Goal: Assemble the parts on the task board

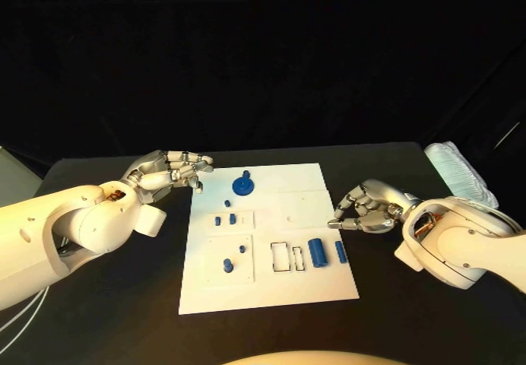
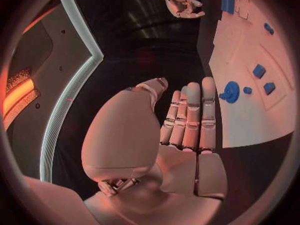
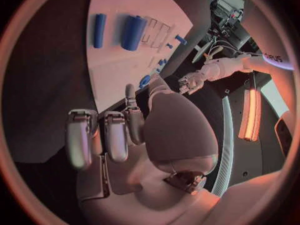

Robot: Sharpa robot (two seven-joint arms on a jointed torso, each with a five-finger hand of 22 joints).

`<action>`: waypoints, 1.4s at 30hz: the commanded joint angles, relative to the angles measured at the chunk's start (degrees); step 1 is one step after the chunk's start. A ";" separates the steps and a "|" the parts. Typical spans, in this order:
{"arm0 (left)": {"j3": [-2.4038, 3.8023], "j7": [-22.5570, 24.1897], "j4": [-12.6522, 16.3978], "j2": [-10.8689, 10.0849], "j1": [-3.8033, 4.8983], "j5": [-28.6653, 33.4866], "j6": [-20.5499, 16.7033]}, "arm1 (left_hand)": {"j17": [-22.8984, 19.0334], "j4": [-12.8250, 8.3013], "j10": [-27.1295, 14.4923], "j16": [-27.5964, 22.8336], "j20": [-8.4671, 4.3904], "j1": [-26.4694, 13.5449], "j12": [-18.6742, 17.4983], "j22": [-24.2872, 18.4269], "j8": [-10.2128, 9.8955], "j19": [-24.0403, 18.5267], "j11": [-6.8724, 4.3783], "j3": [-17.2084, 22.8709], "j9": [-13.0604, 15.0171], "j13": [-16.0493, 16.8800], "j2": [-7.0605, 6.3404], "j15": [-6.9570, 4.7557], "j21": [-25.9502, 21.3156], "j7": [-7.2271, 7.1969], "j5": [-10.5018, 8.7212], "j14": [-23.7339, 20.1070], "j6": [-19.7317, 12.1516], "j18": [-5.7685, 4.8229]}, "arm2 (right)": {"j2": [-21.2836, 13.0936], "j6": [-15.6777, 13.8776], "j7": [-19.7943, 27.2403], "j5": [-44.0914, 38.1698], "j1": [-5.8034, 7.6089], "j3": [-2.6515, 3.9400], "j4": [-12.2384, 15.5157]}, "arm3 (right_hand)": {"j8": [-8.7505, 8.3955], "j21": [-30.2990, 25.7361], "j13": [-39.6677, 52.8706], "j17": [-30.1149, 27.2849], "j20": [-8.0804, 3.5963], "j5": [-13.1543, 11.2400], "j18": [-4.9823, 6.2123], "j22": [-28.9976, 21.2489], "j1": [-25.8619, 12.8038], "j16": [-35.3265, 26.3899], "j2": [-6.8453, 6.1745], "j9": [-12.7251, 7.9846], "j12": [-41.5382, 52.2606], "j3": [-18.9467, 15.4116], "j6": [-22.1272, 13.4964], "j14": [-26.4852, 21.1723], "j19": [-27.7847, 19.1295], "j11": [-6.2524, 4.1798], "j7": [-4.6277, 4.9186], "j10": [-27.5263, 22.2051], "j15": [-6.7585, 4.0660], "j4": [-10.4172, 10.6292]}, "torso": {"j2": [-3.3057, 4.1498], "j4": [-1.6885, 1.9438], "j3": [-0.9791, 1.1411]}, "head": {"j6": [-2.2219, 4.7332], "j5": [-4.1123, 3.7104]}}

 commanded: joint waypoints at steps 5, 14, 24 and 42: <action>0.03 0.86 0.52 0.01 -0.33 0.39 0.68 | 0.08 0.39 -0.24 -0.37 0.27 0.22 0.40 -0.09 0.23 0.26 -0.09 -0.05 -0.05 0.11 0.32 0.26 -0.15 -0.05 -0.08 0.14 -0.24 0.83 | -0.22 2.31 -8.12 -4.57 -1.32 -0.79 1.48 | 1.04 1.63 3.98 9.80 -0.31 -0.08 -1.10 14.11 -2.70 0.72 0.65 0.59 0.54 -3.44 0.01 4.93 5.44 -0.14 -0.43 0.48 -0.59 0.13 | -0.22 -0.08 -0.09 | -0.09 -0.47; 0.04 0.90 0.69 -0.13 -0.43 0.40 0.74 | 0.09 0.39 -0.22 -0.37 0.26 0.25 0.43 -0.09 0.26 0.27 -0.11 -0.07 -0.04 0.12 0.30 0.25 -0.16 -0.08 -0.07 0.14 -0.20 0.83 | 2.97 0.72 -10.54 -7.73 -4.36 -1.02 0.88 | 1.26 2.32 4.27 10.34 -0.33 -0.05 -1.23 14.34 -3.07 0.93 0.73 0.73 0.64 -4.18 0.08 5.03 5.56 -0.19 -0.49 0.59 -0.62 0.14 | -0.06 -0.01 -0.12 | 0.04 -0.57; 0.04 0.81 0.61 -0.16 -0.44 0.40 0.80 | 0.09 0.39 -0.22 -0.37 0.26 0.25 0.43 -0.09 0.26 0.27 -0.11 -0.07 -0.04 0.12 0.30 0.25 -0.16 -0.08 -0.07 0.14 -0.20 0.83 | 5.79 0.70 -11.76 -9.51 -5.95 -1.04 -0.42 | 1.30 2.71 4.28 10.60 -0.33 -0.03 -1.31 14.46 -3.13 1.03 0.86 0.76 0.61 -4.29 0.07 5.08 5.63 -0.20 -0.50 0.58 -0.63 0.14 | -0.05 -0.12 -0.12 | -0.20 -0.44; 0.04 0.47 0.51 -0.12 -0.44 0.40 1.23 | 0.11 0.43 -0.21 -0.37 0.25 0.29 0.52 -0.10 0.33 0.28 -0.14 -0.13 -0.03 0.14 0.28 0.22 -0.17 -0.10 -0.07 0.14 -0.14 0.83 | 10.00 1.48 -14.92 -9.70 -7.61 -1.02 -2.63 | 1.84 3.24 4.64 10.95 -0.35 -0.03 -1.41 14.64 -5.31 1.17 1.92 1.10 0.44 -5.90 0.10 5.14 5.72 -0.27 -0.60 0.64 -0.66 0.18 | -0.01 -0.10 -0.12 | -0.37 -0.41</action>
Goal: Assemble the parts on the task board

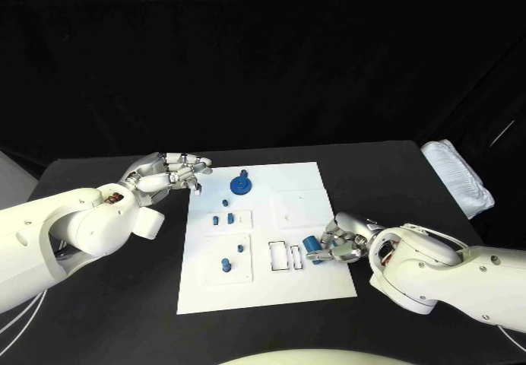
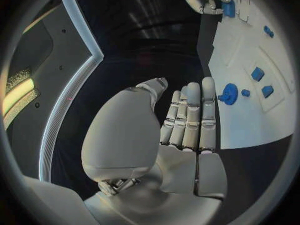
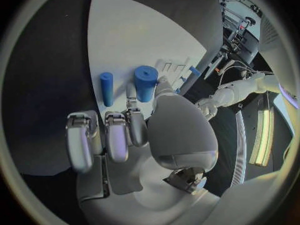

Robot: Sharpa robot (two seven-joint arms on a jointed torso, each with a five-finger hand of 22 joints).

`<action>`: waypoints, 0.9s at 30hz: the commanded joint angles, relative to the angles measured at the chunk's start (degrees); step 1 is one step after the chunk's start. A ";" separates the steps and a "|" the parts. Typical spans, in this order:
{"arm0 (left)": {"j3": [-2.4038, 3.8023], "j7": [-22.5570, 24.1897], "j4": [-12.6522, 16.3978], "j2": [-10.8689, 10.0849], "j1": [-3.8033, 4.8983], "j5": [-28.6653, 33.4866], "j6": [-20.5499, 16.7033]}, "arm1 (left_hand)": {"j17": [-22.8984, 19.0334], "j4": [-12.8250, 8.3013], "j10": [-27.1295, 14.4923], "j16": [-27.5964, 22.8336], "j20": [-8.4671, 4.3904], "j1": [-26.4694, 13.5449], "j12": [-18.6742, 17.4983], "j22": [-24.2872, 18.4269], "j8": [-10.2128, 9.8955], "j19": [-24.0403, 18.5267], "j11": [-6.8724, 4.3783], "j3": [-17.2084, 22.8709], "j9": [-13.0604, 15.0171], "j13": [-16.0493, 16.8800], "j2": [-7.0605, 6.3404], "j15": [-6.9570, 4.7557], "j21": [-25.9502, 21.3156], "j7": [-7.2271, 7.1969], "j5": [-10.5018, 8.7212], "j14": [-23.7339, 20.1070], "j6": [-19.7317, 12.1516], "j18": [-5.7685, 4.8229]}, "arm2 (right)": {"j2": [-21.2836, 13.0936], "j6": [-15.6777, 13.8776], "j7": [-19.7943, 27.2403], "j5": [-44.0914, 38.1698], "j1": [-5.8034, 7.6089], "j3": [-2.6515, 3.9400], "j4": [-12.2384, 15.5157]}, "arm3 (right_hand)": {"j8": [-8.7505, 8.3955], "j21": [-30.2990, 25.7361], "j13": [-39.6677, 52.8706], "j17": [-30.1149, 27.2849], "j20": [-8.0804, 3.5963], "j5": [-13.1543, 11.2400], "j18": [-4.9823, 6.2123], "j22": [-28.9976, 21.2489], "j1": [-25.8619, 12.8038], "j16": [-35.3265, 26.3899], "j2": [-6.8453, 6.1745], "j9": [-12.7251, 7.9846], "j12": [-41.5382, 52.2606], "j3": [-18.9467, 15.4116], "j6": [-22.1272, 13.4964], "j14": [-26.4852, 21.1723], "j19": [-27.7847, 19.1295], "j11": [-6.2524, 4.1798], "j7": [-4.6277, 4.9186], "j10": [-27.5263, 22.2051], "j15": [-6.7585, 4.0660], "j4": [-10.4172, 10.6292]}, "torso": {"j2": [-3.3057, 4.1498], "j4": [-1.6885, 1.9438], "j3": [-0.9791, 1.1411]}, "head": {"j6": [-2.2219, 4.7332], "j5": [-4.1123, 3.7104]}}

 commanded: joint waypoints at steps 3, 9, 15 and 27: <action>0.04 0.37 0.10 0.07 0.00 0.28 1.15 | 0.08 0.27 -0.21 -0.37 0.25 0.29 0.31 -0.05 0.33 0.28 -0.13 0.03 -0.05 0.09 0.28 0.22 -0.17 -0.10 -0.07 0.14 -0.14 0.83 | 0.88 1.53 -2.08 -0.56 -0.58 -0.21 -0.60 | -0.25 0.31 4.78 11.11 -0.38 0.02 -0.54 14.69 0.18 0.30 0.27 -0.10 -0.14 -0.33 -0.15 5.15 5.73 -0.03 -0.39 0.40 -0.31 -0.19 | -0.05 -0.02 -0.07 | -0.15 0.00; 0.04 0.28 0.12 0.03 0.01 0.28 1.19 | 0.10 0.35 -0.23 -0.38 0.24 0.28 0.36 -0.06 0.36 0.29 -0.13 -0.02 -0.05 0.10 0.29 0.21 -0.19 -0.09 -0.06 0.14 -0.14 0.83 | 1.25 0.82 -2.48 -0.71 -0.76 -0.21 -0.94 | 0.19 0.82 5.32 11.43 -0.48 0.13 -0.64 14.84 4.82 0.42 1.53 0.17 -0.15 1.50 -0.19 5.20 5.82 -0.16 -0.51 0.62 -0.43 -0.56 | -0.10 0.03 -0.05 | -0.22 0.16; 0.04 0.22 0.17 -0.03 0.01 0.28 1.19 | 0.10 0.35 -0.23 -0.38 0.24 0.28 0.36 -0.06 0.36 0.29 -0.13 -0.02 -0.05 0.10 0.29 0.21 -0.19 -0.09 -0.06 0.14 -0.14 0.83 | 1.11 -2.63 -1.86 0.66 -0.81 -0.20 -0.49 | 0.37 1.71 5.63 11.99 -0.58 0.20 -0.82 15.08 7.71 0.63 2.12 0.16 -0.22 4.06 0.12 5.32 5.99 -0.35 -0.70 0.84 -0.56 -0.77 | -0.14 0.01 -0.08 | -0.17 0.32; 0.04 0.10 0.12 -0.07 0.01 0.28 1.24 | 0.10 0.39 -0.25 -0.39 0.24 0.29 0.39 -0.07 0.36 0.29 -0.13 -0.04 -0.06 0.10 0.29 0.21 -0.20 -0.09 -0.05 0.13 -0.15 0.83 | -0.46 -9.67 2.06 14.40 1.10 0.02 2.88 | 0.44 1.72 5.78 12.44 -0.83 0.25 -0.82 15.09 10.44 0.79 1.92 -0.06 -0.53 7.30 0.99 5.41 5.99 -0.74 -1.14 0.97 -0.87 -0.99 | -0.16 0.02 -0.16 | -0.01 0.26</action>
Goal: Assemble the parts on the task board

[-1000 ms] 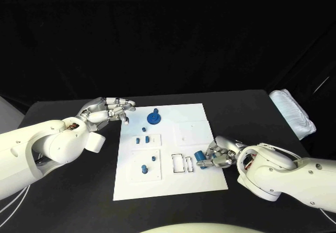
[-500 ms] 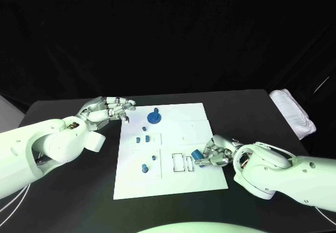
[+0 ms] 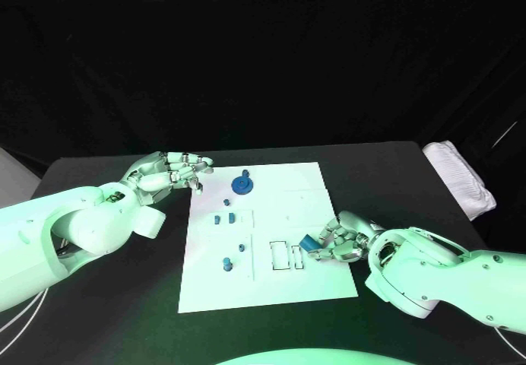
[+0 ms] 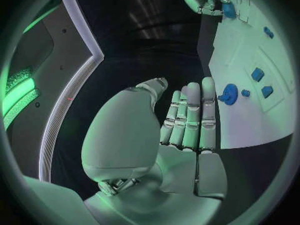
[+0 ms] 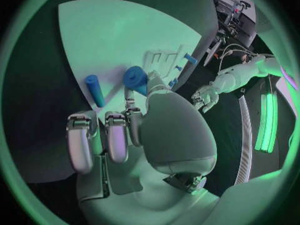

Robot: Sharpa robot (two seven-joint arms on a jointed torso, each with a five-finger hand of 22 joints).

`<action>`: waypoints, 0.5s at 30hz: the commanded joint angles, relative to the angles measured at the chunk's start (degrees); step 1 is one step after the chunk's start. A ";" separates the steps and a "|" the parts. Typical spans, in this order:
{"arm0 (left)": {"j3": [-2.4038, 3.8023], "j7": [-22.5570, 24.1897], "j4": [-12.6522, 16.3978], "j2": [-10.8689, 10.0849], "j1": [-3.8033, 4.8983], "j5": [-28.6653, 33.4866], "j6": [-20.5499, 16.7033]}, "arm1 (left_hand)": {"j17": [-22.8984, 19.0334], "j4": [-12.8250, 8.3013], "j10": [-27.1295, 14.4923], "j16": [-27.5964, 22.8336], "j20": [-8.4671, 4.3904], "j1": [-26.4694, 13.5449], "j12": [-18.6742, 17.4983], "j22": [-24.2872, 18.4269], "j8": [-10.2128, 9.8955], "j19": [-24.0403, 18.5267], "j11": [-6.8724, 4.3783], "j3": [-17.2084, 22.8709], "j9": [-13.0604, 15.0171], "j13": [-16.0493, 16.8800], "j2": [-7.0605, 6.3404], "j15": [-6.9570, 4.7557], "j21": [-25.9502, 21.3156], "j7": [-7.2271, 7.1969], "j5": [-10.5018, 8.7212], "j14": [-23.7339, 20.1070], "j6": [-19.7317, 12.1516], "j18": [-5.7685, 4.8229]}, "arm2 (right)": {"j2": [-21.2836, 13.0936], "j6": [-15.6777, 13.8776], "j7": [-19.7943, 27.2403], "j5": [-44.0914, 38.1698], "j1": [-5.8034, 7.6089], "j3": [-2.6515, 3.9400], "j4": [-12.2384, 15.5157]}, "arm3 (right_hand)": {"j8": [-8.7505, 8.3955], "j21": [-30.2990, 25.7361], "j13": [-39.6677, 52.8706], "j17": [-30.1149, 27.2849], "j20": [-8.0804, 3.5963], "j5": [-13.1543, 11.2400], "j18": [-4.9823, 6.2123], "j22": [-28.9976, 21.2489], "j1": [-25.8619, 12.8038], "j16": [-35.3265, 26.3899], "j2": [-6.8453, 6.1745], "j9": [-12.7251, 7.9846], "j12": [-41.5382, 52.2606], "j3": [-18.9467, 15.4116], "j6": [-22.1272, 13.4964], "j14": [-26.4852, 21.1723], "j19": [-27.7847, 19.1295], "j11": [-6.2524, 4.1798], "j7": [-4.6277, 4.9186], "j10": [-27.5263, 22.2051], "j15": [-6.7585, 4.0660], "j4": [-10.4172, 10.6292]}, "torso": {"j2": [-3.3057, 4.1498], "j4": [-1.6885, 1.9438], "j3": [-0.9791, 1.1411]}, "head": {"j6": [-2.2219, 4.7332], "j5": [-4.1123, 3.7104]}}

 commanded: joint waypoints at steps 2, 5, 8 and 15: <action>0.03 0.24 0.09 0.09 0.01 0.27 1.01 | 0.06 0.39 -0.25 -0.39 0.24 0.29 0.39 -0.07 0.36 0.29 -0.13 -0.05 -0.06 0.06 0.29 0.21 -0.20 -0.09 -0.05 0.13 -0.15 0.83 | -0.47 -3.55 2.58 7.56 1.15 0.13 1.25 | 0.37 0.33 5.82 12.52 -0.42 0.25 -0.82 15.05 0.53 0.38 0.36 0.27 -0.18 0.53 0.99 5.42 5.99 -0.45 -0.64 0.68 -0.46 -0.03 | 0.03 -0.01 -0.07 | 0.10 -0.14; 0.03 0.23 0.08 0.13 0.01 0.27 1.01 | 0.07 0.39 -0.27 -0.40 0.23 0.34 0.41 -0.08 0.37 0.30 -0.14 -0.05 -0.07 0.06 0.30 0.20 -0.20 -0.09 -0.04 0.13 -0.16 0.83 | -0.69 -3.77 2.84 8.46 1.92 0.16 1.83 | 0.37 0.33 5.83 12.56 -0.42 0.24 -0.82 15.05 0.55 0.39 0.36 0.26 -0.17 0.57 1.01 5.42 5.99 -0.46 -0.65 0.69 -0.46 -0.02 | 0.04 0.02 -0.04 | 0.13 -0.10; 0.03 0.22 0.10 0.14 0.02 0.27 1.00 | 0.07 0.38 -0.28 -0.40 0.23 0.38 0.42 -0.08 0.38 0.30 -0.14 -0.05 -0.07 0.06 0.30 0.20 -0.21 -0.09 -0.03 0.13 -0.16 0.83 | -0.62 -3.27 2.95 9.29 2.40 0.18 2.28 | 0.36 0.33 5.79 12.60 -0.44 0.19 -0.82 15.05 0.40 0.41 0.22 0.24 -0.25 0.65 1.08 5.43 5.99 -0.45 -0.63 0.67 -0.48 0.12 | 0.07 0.03 0.00 | 0.09 -0.03; 0.03 0.22 0.15 0.18 0.02 0.27 1.02 | 0.07 0.38 -0.28 -0.40 0.23 0.38 0.42 -0.08 0.38 0.30 -0.14 -0.05 -0.07 0.06 0.30 0.20 -0.21 -0.09 -0.03 0.13 -0.16 0.83 | 1.58 0.47 2.49 10.65 2.21 0.14 1.79 | 0.20 0.33 5.52 12.52 -0.45 0.09 -0.82 15.05 -0.82 0.37 -0.24 0.09 -0.76 0.98 1.20 5.41 5.99 -0.38 -0.53 0.54 -0.44 0.69 | 0.05 -0.02 -0.04 | 0.01 0.07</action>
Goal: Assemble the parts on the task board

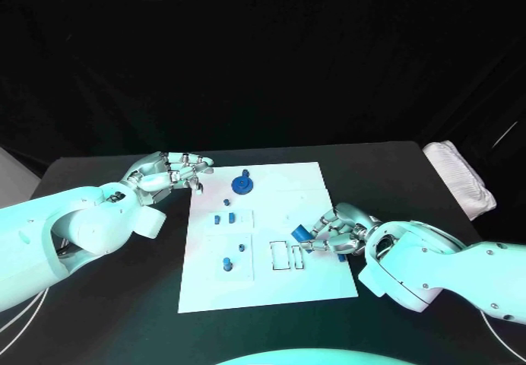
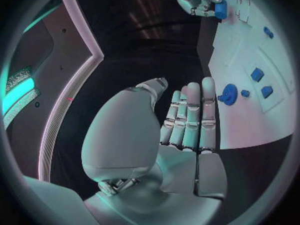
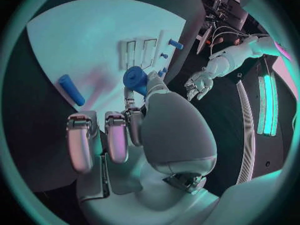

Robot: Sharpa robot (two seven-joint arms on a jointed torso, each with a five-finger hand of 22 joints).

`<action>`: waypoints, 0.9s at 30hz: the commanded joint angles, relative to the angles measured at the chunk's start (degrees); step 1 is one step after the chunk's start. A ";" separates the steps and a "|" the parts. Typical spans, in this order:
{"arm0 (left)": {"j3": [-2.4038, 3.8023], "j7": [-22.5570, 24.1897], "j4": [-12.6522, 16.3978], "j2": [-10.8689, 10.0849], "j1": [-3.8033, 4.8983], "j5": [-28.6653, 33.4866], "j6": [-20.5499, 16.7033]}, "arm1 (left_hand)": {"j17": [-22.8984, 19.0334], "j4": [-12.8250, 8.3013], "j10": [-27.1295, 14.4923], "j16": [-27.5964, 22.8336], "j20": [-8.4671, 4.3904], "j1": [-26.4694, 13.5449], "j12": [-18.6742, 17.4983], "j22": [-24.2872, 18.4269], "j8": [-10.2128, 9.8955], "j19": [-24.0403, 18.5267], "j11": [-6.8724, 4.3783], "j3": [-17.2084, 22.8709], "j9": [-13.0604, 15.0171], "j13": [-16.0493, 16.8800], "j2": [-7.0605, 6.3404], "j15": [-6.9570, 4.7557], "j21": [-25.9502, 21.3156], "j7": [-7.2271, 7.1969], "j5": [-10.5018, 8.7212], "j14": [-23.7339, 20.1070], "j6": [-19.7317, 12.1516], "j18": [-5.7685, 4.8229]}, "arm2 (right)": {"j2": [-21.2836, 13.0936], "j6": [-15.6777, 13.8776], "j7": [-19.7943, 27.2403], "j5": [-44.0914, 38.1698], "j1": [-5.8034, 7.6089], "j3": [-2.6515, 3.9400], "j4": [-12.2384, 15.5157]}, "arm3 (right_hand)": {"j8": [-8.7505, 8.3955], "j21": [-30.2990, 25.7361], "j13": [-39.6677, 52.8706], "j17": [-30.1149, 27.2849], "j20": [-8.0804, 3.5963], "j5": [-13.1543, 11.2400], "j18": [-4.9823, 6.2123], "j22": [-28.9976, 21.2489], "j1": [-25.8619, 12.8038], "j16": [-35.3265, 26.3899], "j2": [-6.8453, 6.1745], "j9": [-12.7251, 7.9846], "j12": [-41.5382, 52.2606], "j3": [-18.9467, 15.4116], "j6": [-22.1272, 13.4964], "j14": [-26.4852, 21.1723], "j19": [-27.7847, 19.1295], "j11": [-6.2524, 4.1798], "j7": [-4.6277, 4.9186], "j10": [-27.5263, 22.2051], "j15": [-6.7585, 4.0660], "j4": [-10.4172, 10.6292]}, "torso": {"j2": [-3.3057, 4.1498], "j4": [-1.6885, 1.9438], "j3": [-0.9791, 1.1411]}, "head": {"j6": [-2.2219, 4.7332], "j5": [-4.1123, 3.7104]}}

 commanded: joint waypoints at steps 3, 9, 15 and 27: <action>0.03 0.29 0.15 0.19 0.02 0.26 0.97 | 0.08 0.38 -0.28 -0.40 0.23 0.38 0.20 -0.08 0.38 0.30 -0.14 -0.05 -0.07 0.07 0.30 0.20 -0.21 -0.09 -0.03 0.13 -0.16 0.83 | 2.08 3.03 0.51 2.90 -0.86 -0.05 -0.82 | 0.10 0.34 5.47 12.47 -0.43 0.13 -0.82 15.06 -2.26 0.11 -0.39 0.01 -0.51 0.31 1.28 5.39 5.99 -0.32 -0.48 0.53 -0.39 0.39 | -0.02 0.03 0.03 | -0.06 0.15; 0.03 0.27 0.13 0.24 0.02 0.24 0.97 | 0.08 0.38 -0.28 -0.40 0.23 0.38 0.20 -0.08 0.38 0.30 -0.14 -0.05 -0.07 0.07 0.30 0.20 -0.21 -0.09 -0.03 0.13 -0.16 0.83 | 4.32 1.34 0.16 3.63 -1.82 -0.07 -1.59 | 0.03 0.34 5.01 12.40 -0.39 0.10 -0.82 15.06 -4.33 0.07 -0.45 -0.07 -1.32 0.62 1.48 5.37 5.99 -0.32 -0.48 0.35 -0.36 0.39 | 0.07 0.05 0.07 | -0.11 0.38; 0.03 0.27 0.13 0.23 0.02 0.23 0.96 | 0.08 0.38 -0.28 -0.40 0.23 0.38 0.20 -0.08 0.38 0.30 -0.14 -0.05 -0.07 0.07 0.30 0.20 -0.21 -0.09 -0.03 0.13 -0.16 0.83 | 5.32 0.26 -0.12 3.45 -2.09 -0.08 -2.04 | 0.05 0.34 5.17 12.52 -0.39 0.10 -0.82 15.06 -4.64 0.11 -0.55 -0.07 -1.16 0.69 1.58 5.40 5.99 -0.34 -0.52 0.48 -0.38 0.38 | 0.07 -0.01 0.03 | -0.23 0.59; 0.03 0.23 0.14 0.11 0.02 0.22 0.94 | 0.08 0.38 -0.28 -0.40 0.23 0.38 0.20 -0.08 0.38 0.30 -0.14 -0.05 -0.07 0.07 0.30 0.20 -0.21 -0.09 -0.03 0.13 -0.16 0.83 | 6.22 0.49 -0.72 2.34 -2.18 -0.08 -2.72 | 0.12 0.34 5.38 12.67 -0.43 0.09 -0.82 15.06 -6.08 0.16 -1.03 -0.06 -1.11 0.96 1.90 5.43 5.99 -0.44 -0.63 0.73 -0.46 0.41 | 0.07 -0.05 0.07 | -0.27 0.84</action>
